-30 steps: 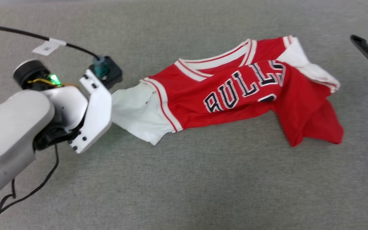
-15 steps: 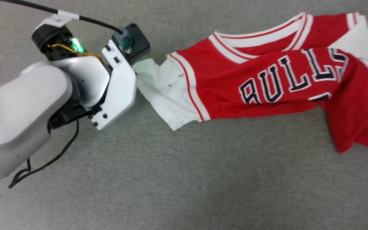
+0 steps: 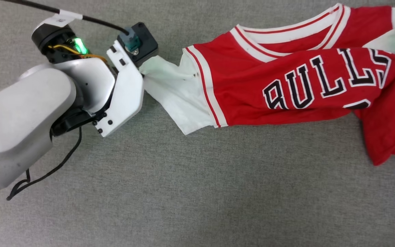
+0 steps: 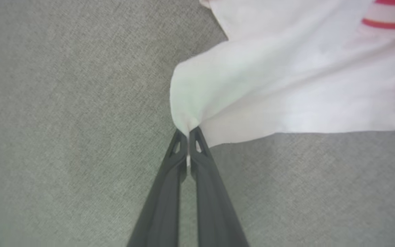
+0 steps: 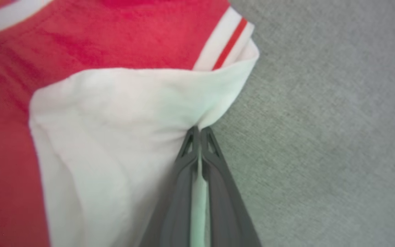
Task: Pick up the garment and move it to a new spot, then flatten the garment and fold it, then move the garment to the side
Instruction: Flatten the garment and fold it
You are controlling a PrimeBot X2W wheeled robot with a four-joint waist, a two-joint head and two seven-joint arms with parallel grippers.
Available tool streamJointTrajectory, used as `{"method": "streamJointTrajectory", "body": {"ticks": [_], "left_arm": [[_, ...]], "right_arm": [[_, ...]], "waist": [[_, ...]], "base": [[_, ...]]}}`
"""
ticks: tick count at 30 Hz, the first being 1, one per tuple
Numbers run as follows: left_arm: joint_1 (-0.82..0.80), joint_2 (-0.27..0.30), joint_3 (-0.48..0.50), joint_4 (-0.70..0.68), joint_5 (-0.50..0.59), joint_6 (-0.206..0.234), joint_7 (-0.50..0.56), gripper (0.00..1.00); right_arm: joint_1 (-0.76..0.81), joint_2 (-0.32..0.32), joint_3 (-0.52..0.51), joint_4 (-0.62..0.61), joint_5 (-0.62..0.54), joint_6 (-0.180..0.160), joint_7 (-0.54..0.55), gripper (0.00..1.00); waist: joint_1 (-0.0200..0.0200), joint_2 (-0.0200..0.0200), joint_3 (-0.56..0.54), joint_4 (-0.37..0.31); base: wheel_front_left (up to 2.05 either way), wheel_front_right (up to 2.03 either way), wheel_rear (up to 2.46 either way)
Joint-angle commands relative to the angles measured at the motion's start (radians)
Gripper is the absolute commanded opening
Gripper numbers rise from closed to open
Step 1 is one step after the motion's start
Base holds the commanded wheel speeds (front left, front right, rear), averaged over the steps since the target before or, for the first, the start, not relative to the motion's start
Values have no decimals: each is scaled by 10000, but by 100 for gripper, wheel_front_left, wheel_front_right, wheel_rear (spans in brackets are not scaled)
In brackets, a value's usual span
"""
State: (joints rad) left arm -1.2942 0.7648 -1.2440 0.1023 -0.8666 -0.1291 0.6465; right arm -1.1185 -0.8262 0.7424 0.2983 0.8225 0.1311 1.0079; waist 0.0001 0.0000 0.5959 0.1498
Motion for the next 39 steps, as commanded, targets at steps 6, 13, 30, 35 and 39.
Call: {"method": "streamJointTrajectory", "body": {"ticks": [6,13,30,35,39], "left_arm": [[396,135,-85,442,-123,8,-244,0],[451,368,-58,439,-326,8,-739,0],[-1279,146,1160,948,969,714,-3038,0],[-2519,-349,1567,1630,1560,883,-3477,0],[-3625,-648,1876,2297,2022,939,-3826,0]], "right_arm": [[-100,316,253,169,42,-8,-1492,0],[-195,-144,615,-61,401,-8,-3034,0],[-1422,-799,173,-652,28,-8,-5373,0],[-2786,-389,-252,-100,-709,-8,-5575,0],[-4020,63,-543,491,-1348,-8,-5758,0]], "waist": [[-1,0,-1138,-388],[-1,0,-2584,-759],[-1,0,-3503,-1339],[-1,0,-2907,-1377],[-1,0,-2211,-1397]], "base": [[0,0,0],[0,0,0],[0,0,0],[0,0,0],[0,0,0]]}}
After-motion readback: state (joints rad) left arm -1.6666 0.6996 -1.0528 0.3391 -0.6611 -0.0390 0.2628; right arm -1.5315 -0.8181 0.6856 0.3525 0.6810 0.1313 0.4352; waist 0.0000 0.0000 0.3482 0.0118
